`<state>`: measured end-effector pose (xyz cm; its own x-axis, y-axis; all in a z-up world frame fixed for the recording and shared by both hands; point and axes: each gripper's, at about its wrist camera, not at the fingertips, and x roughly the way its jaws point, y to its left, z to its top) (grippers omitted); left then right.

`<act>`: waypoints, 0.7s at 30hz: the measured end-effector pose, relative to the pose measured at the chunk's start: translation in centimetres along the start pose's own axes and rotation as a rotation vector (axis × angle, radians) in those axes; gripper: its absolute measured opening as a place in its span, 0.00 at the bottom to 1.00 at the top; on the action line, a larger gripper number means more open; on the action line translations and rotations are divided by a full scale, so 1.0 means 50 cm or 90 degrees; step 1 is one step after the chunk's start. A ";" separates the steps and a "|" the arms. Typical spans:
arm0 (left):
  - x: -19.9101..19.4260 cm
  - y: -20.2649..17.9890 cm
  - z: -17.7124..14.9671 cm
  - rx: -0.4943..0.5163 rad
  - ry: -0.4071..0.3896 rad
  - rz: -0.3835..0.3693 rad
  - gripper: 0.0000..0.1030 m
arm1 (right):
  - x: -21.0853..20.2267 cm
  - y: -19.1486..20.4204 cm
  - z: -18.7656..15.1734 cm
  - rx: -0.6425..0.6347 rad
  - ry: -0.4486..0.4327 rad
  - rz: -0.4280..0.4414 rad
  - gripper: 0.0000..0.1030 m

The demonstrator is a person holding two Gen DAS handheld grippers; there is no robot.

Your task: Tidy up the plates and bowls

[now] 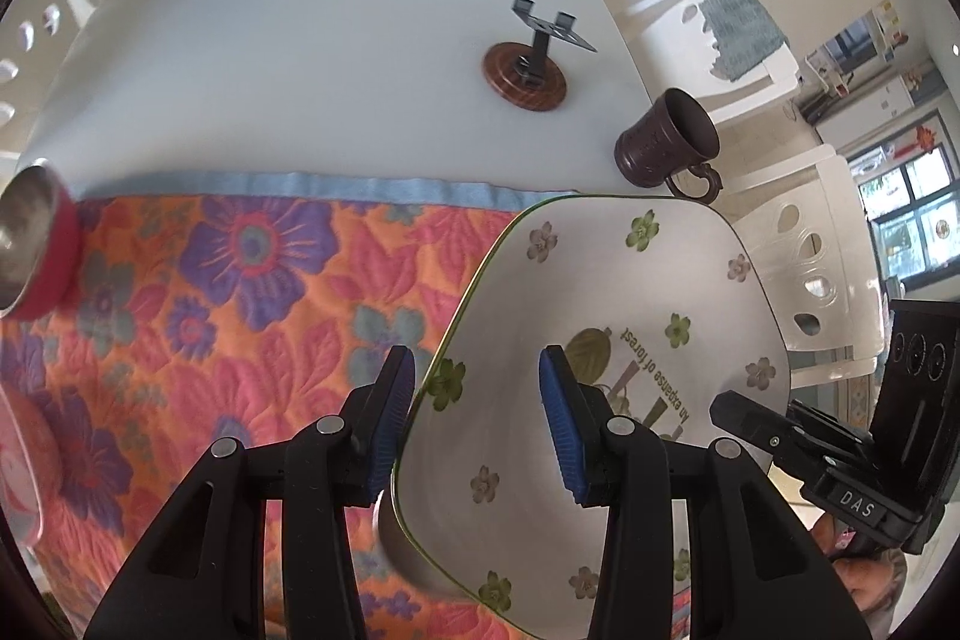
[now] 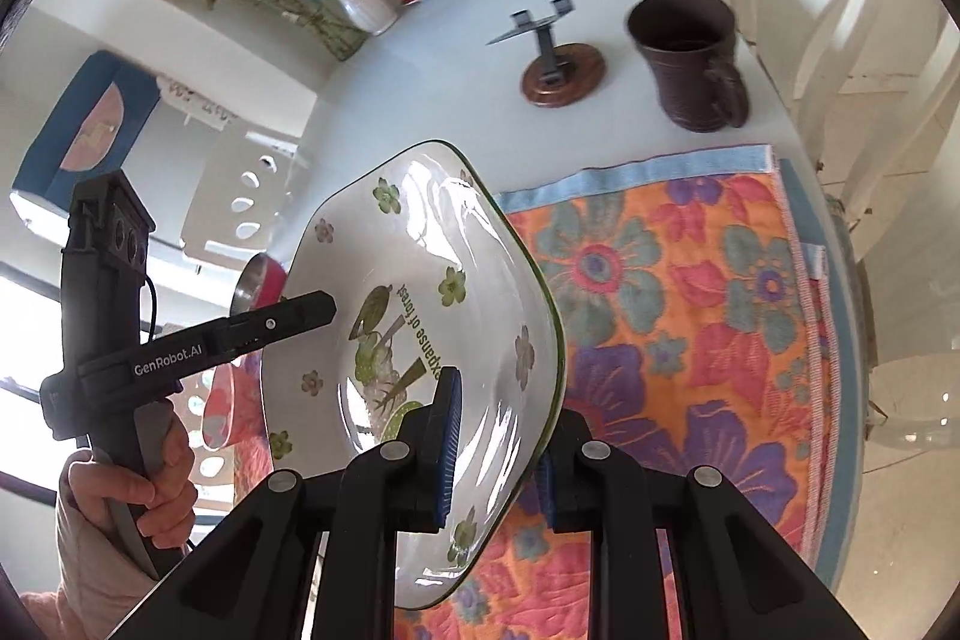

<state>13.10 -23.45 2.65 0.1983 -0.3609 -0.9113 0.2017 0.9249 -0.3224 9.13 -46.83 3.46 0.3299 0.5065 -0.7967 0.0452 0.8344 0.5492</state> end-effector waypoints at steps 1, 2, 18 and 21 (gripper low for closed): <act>-0.013 0.011 -0.010 -0.005 -0.003 0.001 0.38 | 0.001 0.011 -0.003 -0.004 0.001 0.002 0.21; -0.022 0.021 -0.018 -0.009 -0.005 0.003 0.38 | 0.002 0.021 -0.007 -0.007 0.002 0.006 0.21; -0.160 0.181 -0.156 -0.091 -0.052 0.015 0.39 | 0.054 0.213 -0.072 -0.092 0.038 0.036 0.21; -0.180 0.204 -0.179 -0.103 -0.059 0.014 0.39 | 0.063 0.238 -0.090 -0.100 0.044 0.038 0.22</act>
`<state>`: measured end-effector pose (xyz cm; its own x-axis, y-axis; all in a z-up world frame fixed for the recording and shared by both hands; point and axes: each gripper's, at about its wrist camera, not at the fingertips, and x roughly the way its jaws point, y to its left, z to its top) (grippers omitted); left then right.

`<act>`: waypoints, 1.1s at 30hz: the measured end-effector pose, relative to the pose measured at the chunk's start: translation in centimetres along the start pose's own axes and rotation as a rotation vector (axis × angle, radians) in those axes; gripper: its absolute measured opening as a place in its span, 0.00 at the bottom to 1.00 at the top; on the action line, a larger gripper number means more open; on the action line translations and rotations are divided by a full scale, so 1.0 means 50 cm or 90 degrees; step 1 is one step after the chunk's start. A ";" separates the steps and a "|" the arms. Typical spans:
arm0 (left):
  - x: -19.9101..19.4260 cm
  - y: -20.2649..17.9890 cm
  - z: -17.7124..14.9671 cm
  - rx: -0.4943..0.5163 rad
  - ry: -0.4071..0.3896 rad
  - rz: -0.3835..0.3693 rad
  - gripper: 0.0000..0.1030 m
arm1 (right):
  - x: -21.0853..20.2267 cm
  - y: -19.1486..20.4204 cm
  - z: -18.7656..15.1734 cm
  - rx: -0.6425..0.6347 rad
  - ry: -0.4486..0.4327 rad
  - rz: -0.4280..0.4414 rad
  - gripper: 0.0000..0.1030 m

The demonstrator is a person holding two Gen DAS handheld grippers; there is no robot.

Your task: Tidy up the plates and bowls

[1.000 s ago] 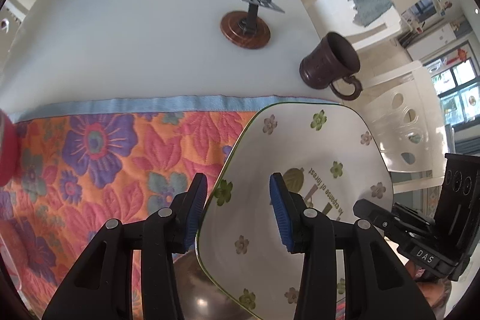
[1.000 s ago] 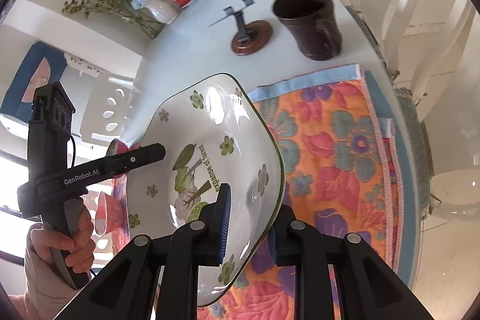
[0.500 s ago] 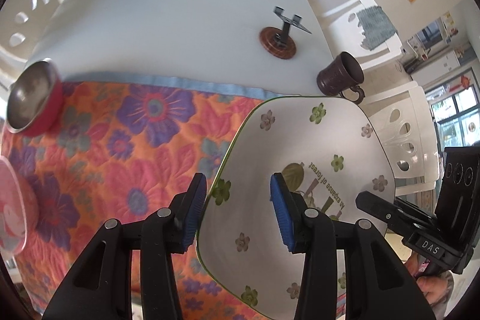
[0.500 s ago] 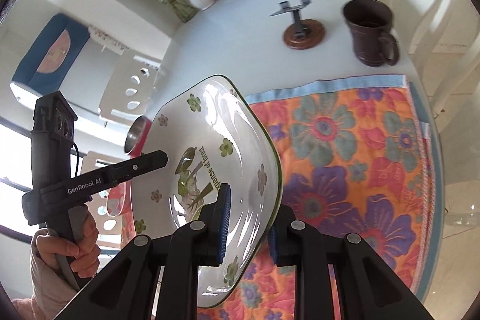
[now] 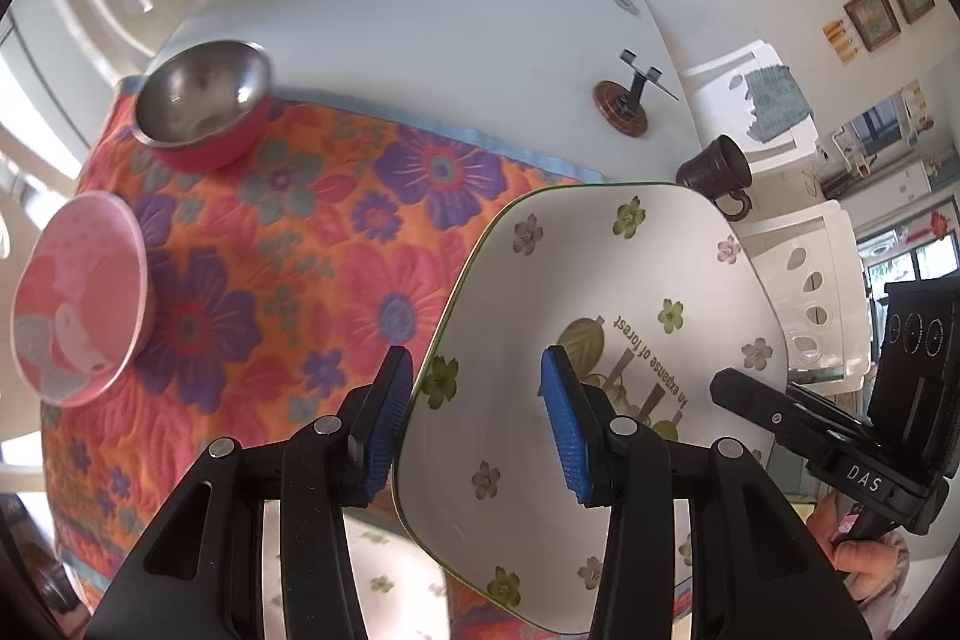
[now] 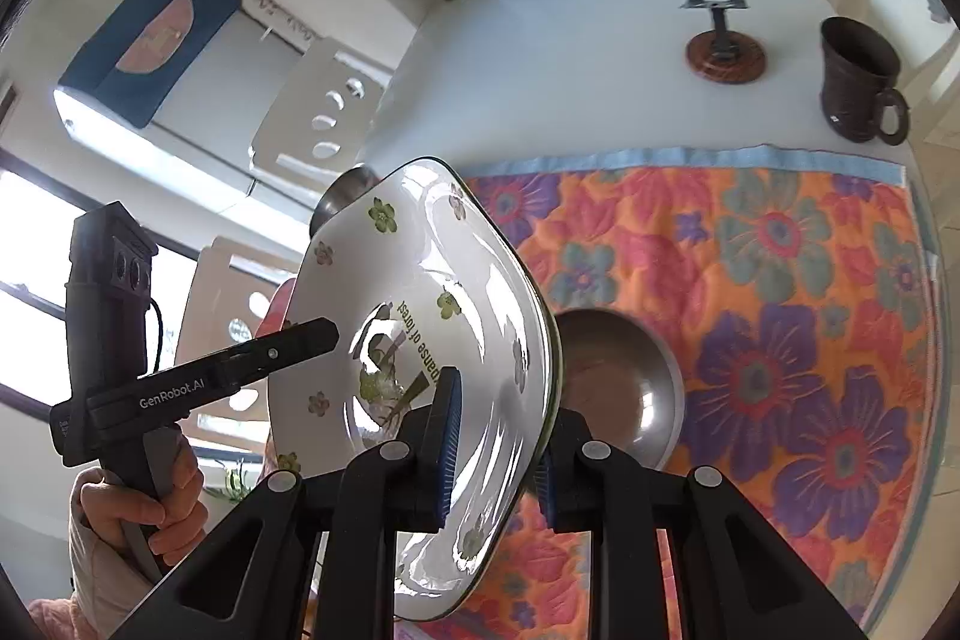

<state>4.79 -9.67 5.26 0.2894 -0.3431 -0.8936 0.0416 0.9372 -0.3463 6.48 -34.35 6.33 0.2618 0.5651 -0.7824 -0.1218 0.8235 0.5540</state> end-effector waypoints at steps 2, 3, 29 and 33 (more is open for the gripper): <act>-0.016 0.021 -0.013 -0.008 -0.006 0.001 0.39 | 0.011 0.021 -0.010 -0.010 0.008 -0.001 0.23; -0.021 0.032 -0.018 -0.011 -0.008 0.000 0.39 | 0.017 0.032 -0.015 -0.015 0.012 -0.001 0.23; -0.067 0.285 -0.235 -0.075 0.047 0.007 0.39 | 0.184 0.209 -0.168 -0.076 0.131 0.011 0.23; -0.054 0.309 -0.271 -0.086 0.070 0.008 0.39 | 0.217 0.222 -0.196 -0.086 0.161 0.010 0.23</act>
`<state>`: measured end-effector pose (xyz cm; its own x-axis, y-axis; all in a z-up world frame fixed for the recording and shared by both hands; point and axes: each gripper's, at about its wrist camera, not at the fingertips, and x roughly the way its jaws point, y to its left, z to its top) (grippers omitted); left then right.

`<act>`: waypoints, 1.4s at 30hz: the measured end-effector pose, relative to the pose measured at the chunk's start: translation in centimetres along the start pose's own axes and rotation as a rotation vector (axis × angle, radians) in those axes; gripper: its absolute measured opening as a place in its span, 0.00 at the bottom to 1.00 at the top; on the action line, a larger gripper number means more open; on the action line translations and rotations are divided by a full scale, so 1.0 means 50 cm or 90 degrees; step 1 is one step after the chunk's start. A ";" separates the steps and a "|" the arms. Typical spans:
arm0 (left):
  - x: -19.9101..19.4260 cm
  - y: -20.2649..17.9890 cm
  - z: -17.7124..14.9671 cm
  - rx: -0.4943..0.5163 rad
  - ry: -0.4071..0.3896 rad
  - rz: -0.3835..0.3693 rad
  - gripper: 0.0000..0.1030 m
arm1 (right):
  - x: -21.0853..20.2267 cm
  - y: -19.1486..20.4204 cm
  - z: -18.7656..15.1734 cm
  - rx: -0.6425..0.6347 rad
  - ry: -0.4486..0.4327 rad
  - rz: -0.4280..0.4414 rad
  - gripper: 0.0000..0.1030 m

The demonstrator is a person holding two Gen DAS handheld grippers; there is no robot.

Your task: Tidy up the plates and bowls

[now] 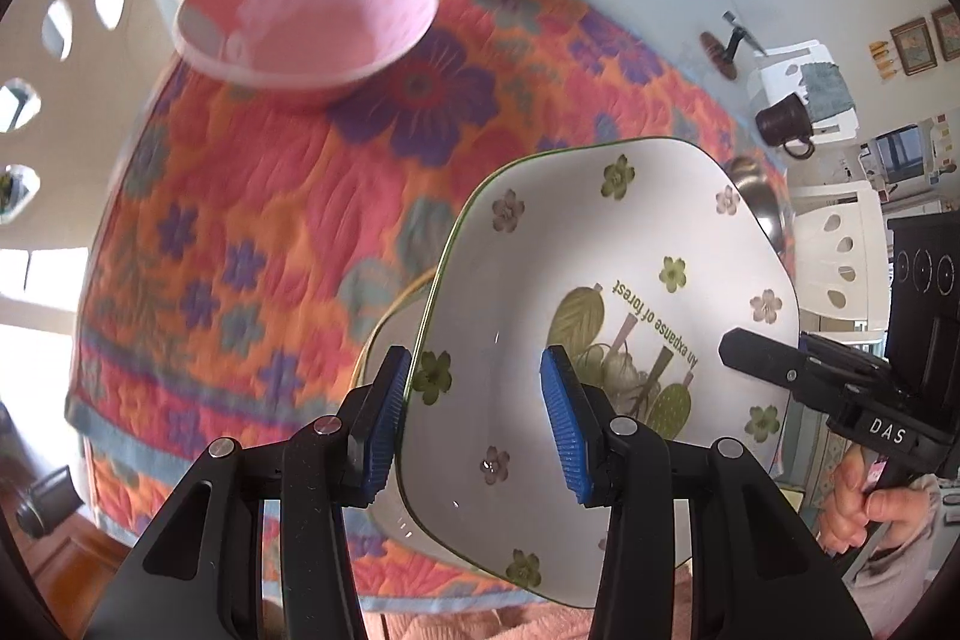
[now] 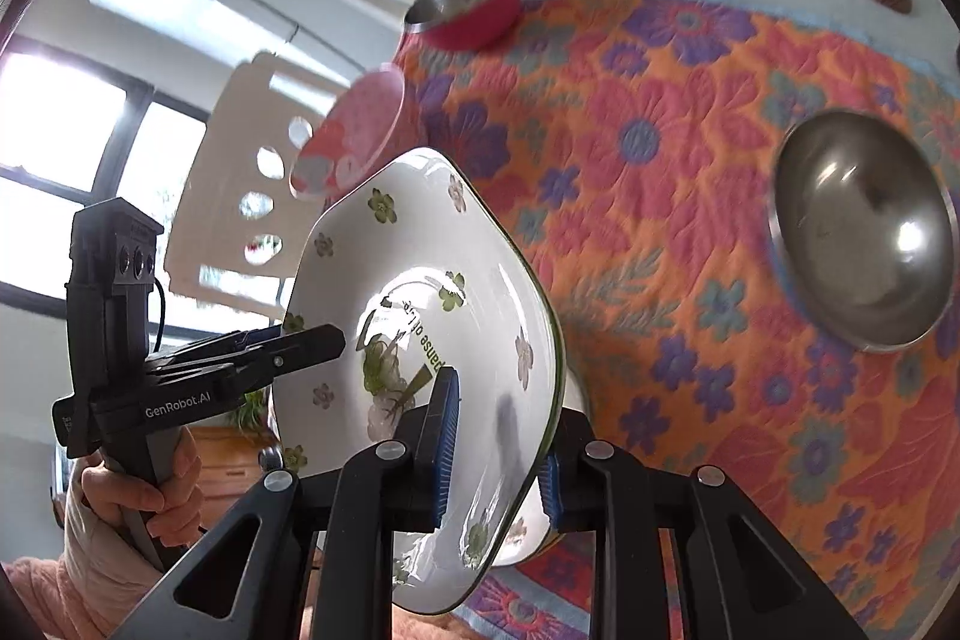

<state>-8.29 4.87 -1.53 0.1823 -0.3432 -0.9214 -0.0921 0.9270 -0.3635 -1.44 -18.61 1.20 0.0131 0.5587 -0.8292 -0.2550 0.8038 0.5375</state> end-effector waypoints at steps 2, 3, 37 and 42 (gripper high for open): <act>0.009 0.011 -0.015 0.001 0.013 0.003 0.39 | 0.019 0.001 -0.009 0.005 0.012 -0.005 0.23; 0.012 0.013 -0.022 0.002 0.017 0.004 0.39 | 0.029 0.000 -0.014 0.009 0.018 -0.007 0.23; 0.076 0.038 -0.046 0.009 0.069 0.027 0.41 | 0.146 -0.025 -0.048 0.059 0.116 -0.043 0.24; 0.085 0.038 -0.048 0.003 0.078 0.023 0.41 | 0.144 -0.031 -0.047 0.063 0.121 -0.046 0.24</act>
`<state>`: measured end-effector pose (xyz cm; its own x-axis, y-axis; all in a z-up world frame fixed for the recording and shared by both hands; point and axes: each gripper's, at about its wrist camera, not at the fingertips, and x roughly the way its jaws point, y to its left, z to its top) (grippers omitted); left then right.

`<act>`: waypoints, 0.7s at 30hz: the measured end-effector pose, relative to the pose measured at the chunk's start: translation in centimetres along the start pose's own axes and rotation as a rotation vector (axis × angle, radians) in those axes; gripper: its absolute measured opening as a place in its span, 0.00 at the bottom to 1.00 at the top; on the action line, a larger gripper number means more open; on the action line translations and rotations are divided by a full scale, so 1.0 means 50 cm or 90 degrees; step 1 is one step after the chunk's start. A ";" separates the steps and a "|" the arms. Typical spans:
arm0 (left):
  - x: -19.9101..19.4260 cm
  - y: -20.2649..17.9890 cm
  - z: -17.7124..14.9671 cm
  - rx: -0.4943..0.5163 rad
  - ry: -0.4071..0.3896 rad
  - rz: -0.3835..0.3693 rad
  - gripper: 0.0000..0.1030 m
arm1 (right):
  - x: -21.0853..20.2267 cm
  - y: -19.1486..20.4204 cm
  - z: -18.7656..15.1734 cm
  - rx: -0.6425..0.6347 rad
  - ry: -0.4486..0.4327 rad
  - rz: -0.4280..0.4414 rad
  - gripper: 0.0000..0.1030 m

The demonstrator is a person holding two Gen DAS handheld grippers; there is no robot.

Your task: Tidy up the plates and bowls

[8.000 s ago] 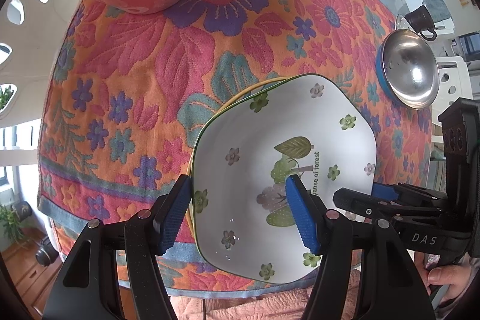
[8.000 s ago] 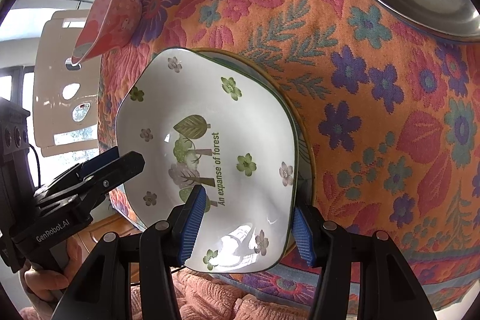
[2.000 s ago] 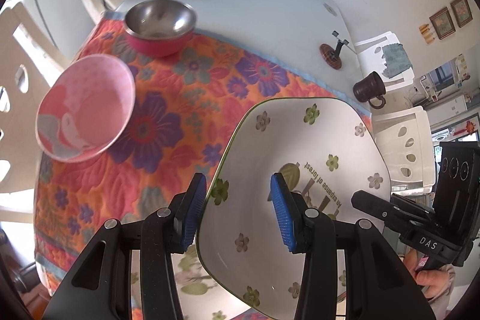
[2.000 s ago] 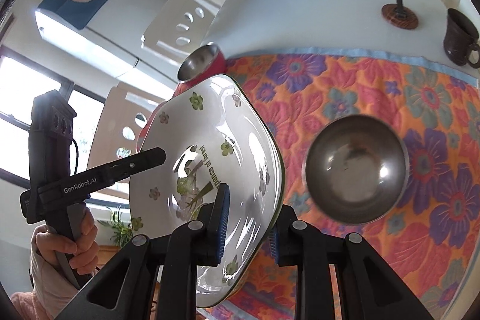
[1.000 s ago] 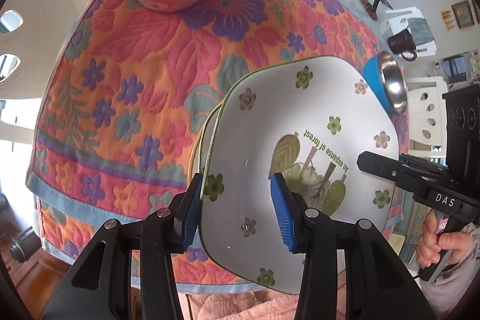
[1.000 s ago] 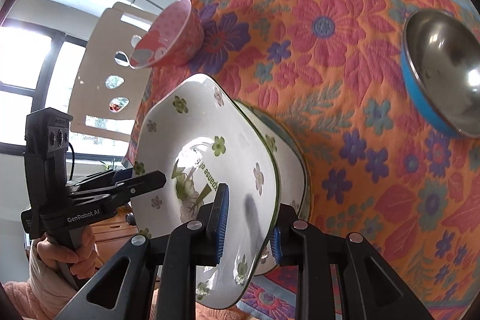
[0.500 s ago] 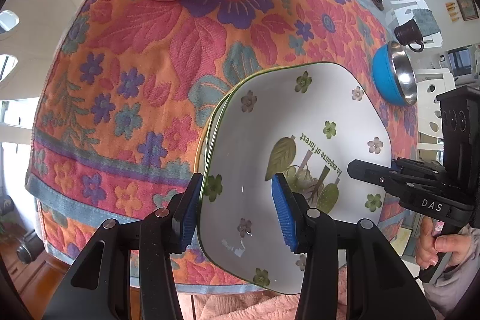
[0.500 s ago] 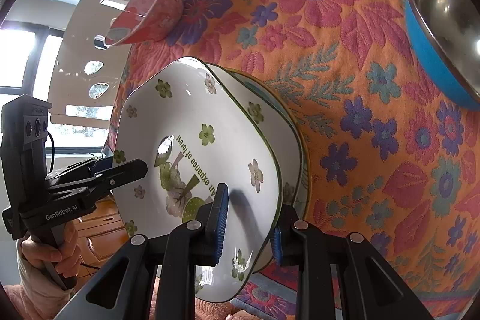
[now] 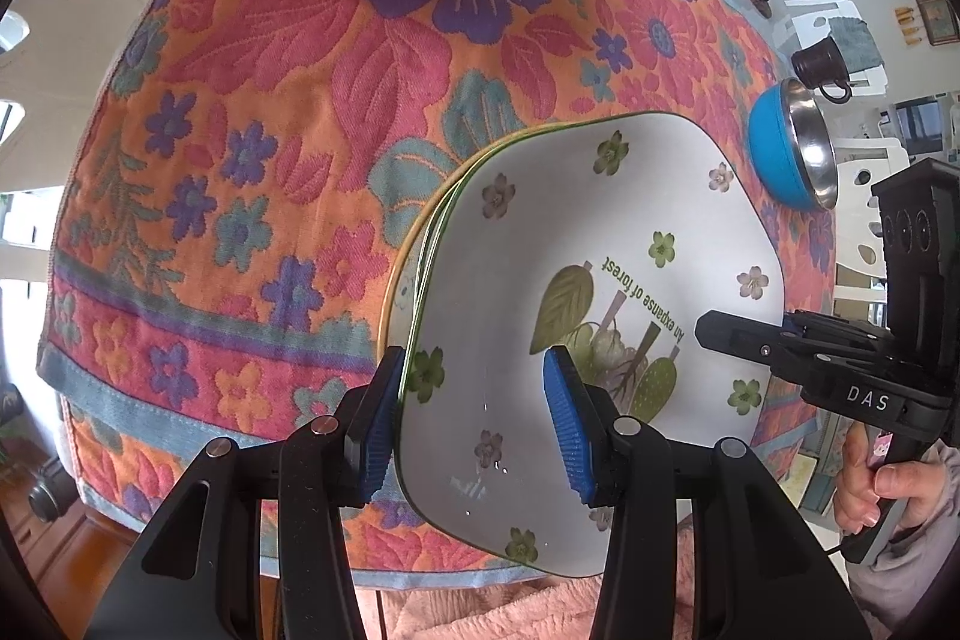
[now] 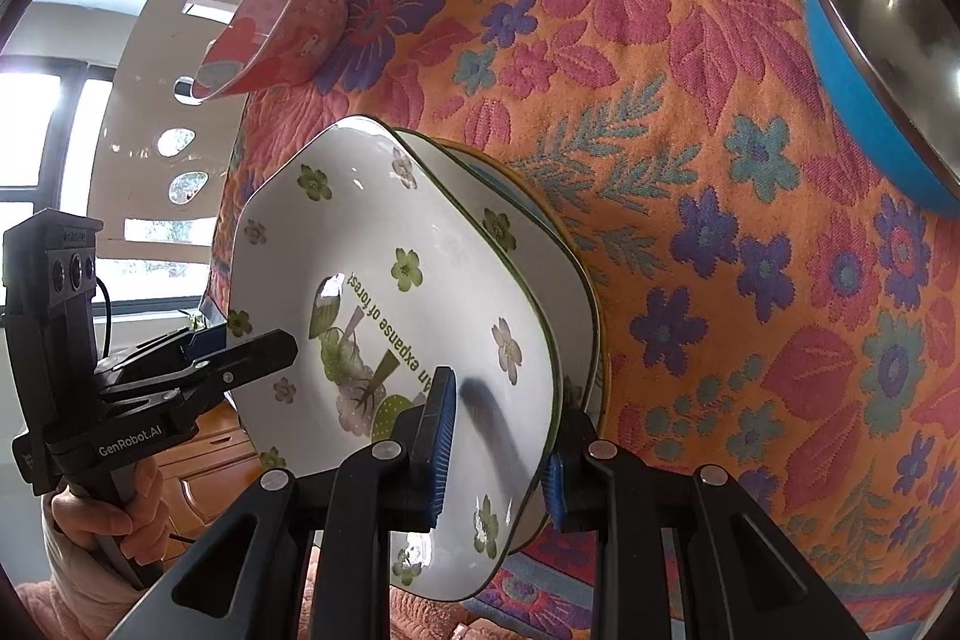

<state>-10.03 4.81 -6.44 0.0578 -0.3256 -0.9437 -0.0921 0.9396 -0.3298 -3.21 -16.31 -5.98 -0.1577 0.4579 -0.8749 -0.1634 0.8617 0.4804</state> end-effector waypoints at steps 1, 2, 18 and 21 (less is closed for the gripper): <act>0.001 0.000 -0.001 -0.002 0.001 -0.002 0.41 | 0.000 0.000 0.001 0.000 0.002 -0.002 0.24; 0.003 0.001 -0.001 -0.004 0.003 -0.004 0.41 | 0.000 0.000 0.000 -0.001 0.004 -0.003 0.24; -0.007 0.021 -0.003 -0.032 -0.007 -0.050 0.41 | -0.011 -0.014 0.004 0.016 0.018 0.012 0.28; -0.005 0.022 -0.004 -0.035 -0.009 -0.051 0.41 | -0.014 -0.018 0.003 0.021 0.018 0.019 0.29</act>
<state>-10.34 5.89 -6.58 0.0805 -0.3974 -0.9141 -0.1405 0.9034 -0.4051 -2.81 -17.36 -5.83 -0.1895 0.4769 -0.8583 -0.1267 0.8550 0.5030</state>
